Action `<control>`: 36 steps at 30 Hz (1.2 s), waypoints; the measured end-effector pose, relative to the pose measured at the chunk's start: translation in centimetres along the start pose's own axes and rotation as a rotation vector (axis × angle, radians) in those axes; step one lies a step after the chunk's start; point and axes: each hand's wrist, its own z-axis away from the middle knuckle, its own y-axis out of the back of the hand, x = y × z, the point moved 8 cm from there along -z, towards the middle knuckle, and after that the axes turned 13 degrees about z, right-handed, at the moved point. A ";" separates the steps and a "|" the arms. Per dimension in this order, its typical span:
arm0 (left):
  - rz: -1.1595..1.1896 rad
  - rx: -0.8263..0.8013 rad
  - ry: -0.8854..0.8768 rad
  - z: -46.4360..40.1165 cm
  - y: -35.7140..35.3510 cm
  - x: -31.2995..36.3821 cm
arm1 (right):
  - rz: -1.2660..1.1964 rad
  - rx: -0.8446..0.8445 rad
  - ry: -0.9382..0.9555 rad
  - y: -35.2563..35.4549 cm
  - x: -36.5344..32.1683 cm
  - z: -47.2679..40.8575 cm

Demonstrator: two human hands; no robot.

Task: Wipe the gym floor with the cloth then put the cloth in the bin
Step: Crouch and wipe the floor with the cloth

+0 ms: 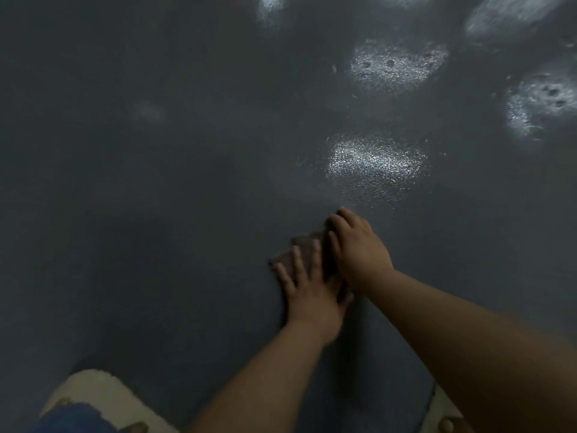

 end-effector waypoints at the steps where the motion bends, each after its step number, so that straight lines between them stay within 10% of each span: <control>1: -0.090 -0.031 -0.155 -0.1 -0.7 1.5 | -0.005 0.000 -0.014 0.0 0.4 0.2; 9: 0.026 -0.062 -0.107 2.4 2.5 -3.2 | -0.025 0.177 -0.119 -0.8 -0.1 3.9; 15: 0.073 -0.088 0.071 4.2 2.3 -4.9 | 0.221 -0.148 0.018 -6.3 -3.0 6.3; 25: -0.033 -0.106 0.103 3.6 1.6 -1.1 | 0.358 -0.125 0.145 -5.1 0.1 5.5; 36: -0.120 -0.182 0.118 2.1 -0.8 2.8 | 0.115 -0.112 -0.522 -2.6 15.4 7.8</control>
